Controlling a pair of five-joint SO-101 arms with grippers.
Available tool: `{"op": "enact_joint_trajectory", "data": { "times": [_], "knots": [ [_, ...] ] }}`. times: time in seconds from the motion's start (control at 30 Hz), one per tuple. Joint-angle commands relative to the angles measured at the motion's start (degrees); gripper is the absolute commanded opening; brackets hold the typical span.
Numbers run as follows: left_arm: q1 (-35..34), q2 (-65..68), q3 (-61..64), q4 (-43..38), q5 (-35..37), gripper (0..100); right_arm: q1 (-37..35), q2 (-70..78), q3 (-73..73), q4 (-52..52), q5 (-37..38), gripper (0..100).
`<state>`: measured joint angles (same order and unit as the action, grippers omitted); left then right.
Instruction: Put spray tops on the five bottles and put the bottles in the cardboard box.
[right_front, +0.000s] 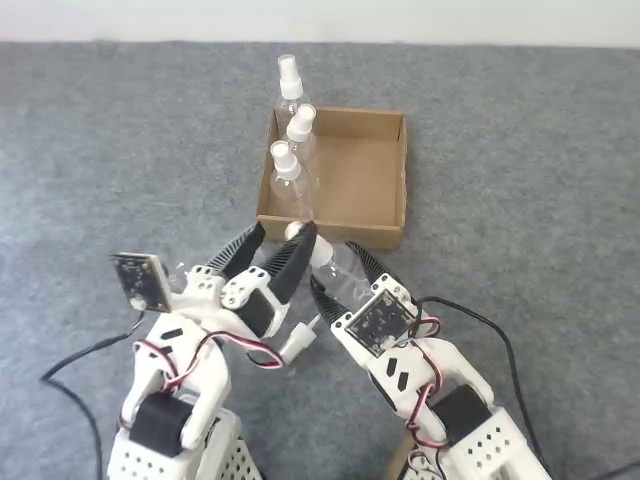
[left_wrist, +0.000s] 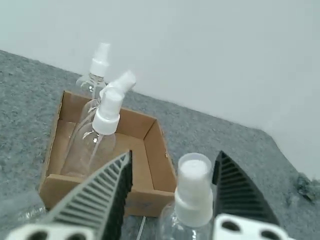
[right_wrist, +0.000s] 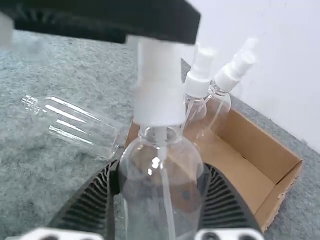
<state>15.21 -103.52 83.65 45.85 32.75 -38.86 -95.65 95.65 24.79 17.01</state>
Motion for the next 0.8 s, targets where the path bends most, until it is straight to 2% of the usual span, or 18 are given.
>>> {"op": "enact_joint_trajectory", "data": {
  "times": [0.0, 0.2, 0.67, 0.77],
  "knots": [
    [-2.02, -1.05, -3.12, 0.26, 0.88, 25, -0.22, -1.80, 1.14, -1.01, 0.79, 5.8],
    [-5.80, -1.05, -4.18, 0.35, 0.97, 25, -0.22, -1.80, 1.14, -1.01, 0.79, 5.8],
    [-6.15, -1.05, -4.26, 0.44, 4.04, 25, -0.22, -1.80, -0.35, -1.10, 0.35, 5.8],
    [-9.32, -1.05, -4.26, 0.18, 4.13, 25, -0.40, -1.80, -1.05, -1.10, -0.18, 5.8]
  ]
}}
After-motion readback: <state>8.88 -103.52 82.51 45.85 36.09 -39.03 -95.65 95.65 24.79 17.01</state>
